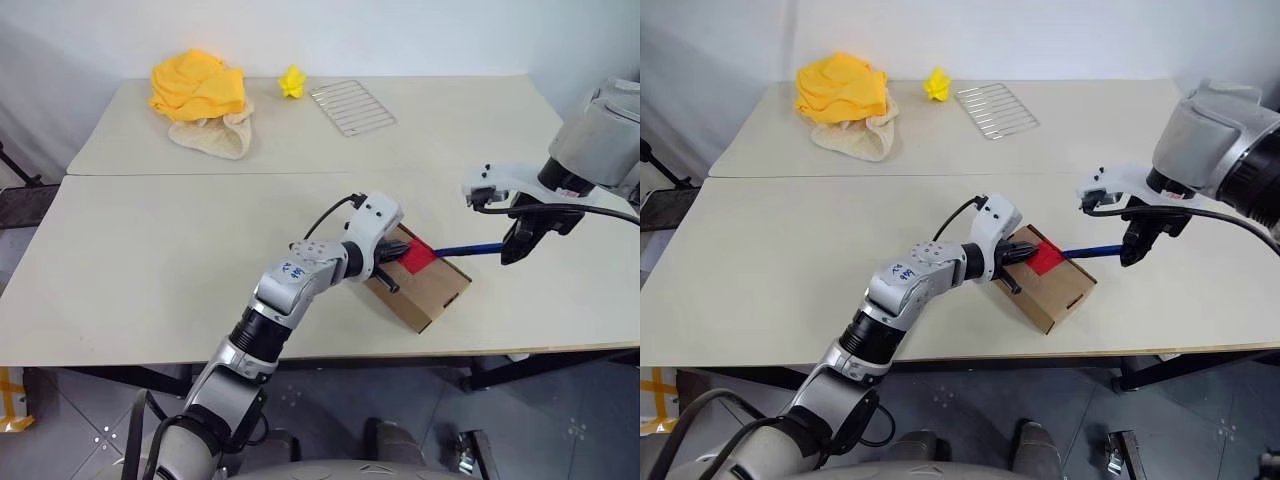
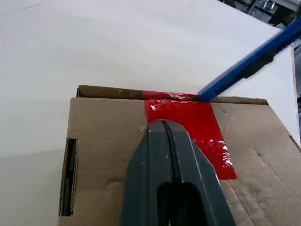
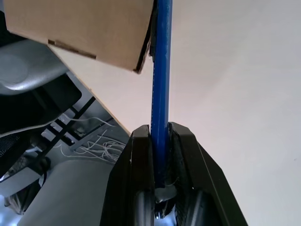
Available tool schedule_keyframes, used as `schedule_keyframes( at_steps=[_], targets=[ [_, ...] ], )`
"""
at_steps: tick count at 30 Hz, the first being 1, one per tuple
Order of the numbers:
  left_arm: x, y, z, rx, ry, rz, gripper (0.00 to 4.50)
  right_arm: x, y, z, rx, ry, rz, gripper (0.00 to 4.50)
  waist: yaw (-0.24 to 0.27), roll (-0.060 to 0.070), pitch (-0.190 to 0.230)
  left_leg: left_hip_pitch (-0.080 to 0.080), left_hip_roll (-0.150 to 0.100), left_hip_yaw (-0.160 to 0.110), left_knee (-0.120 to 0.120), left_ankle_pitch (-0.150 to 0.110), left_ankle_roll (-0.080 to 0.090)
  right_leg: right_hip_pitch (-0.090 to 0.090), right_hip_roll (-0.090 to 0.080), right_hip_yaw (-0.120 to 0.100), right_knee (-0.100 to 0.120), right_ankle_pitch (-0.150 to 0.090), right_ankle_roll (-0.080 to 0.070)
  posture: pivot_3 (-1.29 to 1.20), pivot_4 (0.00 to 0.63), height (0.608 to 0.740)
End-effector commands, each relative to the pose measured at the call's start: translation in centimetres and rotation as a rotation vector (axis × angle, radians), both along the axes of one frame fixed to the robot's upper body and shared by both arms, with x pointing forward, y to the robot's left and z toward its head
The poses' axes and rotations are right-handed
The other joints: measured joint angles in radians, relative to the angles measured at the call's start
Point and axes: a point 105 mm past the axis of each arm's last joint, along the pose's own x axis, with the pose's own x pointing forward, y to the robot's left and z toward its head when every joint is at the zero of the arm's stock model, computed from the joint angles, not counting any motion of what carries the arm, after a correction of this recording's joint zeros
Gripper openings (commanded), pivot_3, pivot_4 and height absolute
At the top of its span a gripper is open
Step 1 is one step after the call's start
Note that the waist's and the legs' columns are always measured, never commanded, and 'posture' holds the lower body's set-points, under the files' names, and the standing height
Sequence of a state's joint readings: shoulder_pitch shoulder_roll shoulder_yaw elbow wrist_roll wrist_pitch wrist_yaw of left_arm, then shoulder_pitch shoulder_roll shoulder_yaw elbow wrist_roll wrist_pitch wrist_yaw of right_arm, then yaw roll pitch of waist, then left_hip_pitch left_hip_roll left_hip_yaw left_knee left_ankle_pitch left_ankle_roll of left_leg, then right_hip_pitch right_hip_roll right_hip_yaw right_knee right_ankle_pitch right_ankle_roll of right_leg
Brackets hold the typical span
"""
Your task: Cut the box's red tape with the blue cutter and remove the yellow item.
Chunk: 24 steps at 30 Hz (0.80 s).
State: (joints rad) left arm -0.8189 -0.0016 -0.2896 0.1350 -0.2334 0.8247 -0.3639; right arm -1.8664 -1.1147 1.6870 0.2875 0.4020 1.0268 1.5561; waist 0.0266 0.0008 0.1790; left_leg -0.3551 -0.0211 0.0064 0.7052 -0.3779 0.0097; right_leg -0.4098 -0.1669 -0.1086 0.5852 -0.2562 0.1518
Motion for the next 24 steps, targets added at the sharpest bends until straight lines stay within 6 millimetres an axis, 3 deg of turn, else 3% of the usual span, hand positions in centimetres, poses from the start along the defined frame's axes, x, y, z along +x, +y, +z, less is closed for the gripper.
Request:
schedule_keyframes(
  at_steps=[1,6,13,19,24],
  targets=[
    [1.5,2.0,-3.6,0.111,0.078,0.125,0.00,-1.4,0.4,0.0,0.040,0.071,0.030,0.16,0.000,0.000,0.000,0.000,0.000,0.000,0.000,0.000,0.000,-0.001,0.000,0.000,0.000,0.000,0.000,0.00,0.150,0.740],
    [1.6,2.0,-3.6,0.113,0.077,0.126,0.00,-2.1,-0.9,0.6,0.040,0.044,0.022,0.16,0.001,0.000,0.000,-0.001,0.000,0.000,0.000,0.000,0.000,-0.001,0.000,0.000,0.000,0.000,0.000,0.00,0.150,0.740],
    [1.8,2.1,-3.7,0.122,0.076,0.121,0.00,-2.3,-3.2,4.5,0.133,-0.171,-0.035,0.16,0.001,0.000,0.000,-0.001,0.000,0.001,0.000,0.000,0.000,-0.002,0.000,0.000,0.000,0.000,0.000,0.00,0.150,0.740],
    [1.6,1.8,-3.6,0.143,0.065,0.086,0.00,-3.4,-4.5,6.3,0.260,-0.336,-0.090,0.16,0.003,0.000,0.000,-0.002,0.000,0.002,0.000,-0.001,0.001,-0.001,0.000,0.000,-0.001,0.000,0.000,0.00,0.150,0.740],
    [1.5,1.4,-3.5,0.155,0.055,0.057,0.00,-1.6,-6.5,5.3,0.301,-0.529,-0.230,0.16,0.004,0.000,0.000,-0.001,0.001,0.003,0.000,-0.001,0.001,0.000,0.000,0.001,-0.002,0.002,-0.001,0.00,0.150,0.740]
  ],
)
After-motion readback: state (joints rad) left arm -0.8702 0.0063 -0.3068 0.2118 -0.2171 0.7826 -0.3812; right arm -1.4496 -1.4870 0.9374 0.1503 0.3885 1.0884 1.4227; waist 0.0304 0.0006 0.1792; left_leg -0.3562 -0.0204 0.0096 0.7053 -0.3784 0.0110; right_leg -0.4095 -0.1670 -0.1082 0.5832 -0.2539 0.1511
